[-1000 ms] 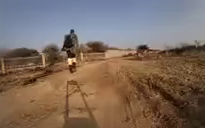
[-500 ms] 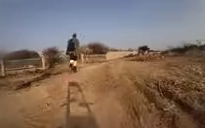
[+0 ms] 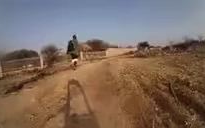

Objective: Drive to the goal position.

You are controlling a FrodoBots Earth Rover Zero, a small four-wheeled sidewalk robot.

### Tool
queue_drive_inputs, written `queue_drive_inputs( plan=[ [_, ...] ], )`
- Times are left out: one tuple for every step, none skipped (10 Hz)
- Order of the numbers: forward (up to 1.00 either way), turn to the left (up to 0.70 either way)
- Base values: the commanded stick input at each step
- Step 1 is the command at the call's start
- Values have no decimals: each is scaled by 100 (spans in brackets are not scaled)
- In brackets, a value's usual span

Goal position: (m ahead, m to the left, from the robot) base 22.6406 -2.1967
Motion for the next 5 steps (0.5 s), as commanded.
queue_drive_inputs(
  plan=[
    [70, 0],
    [70, 0],
    [70, 0],
    [70, 0],
    [70, 1]
  ],
)
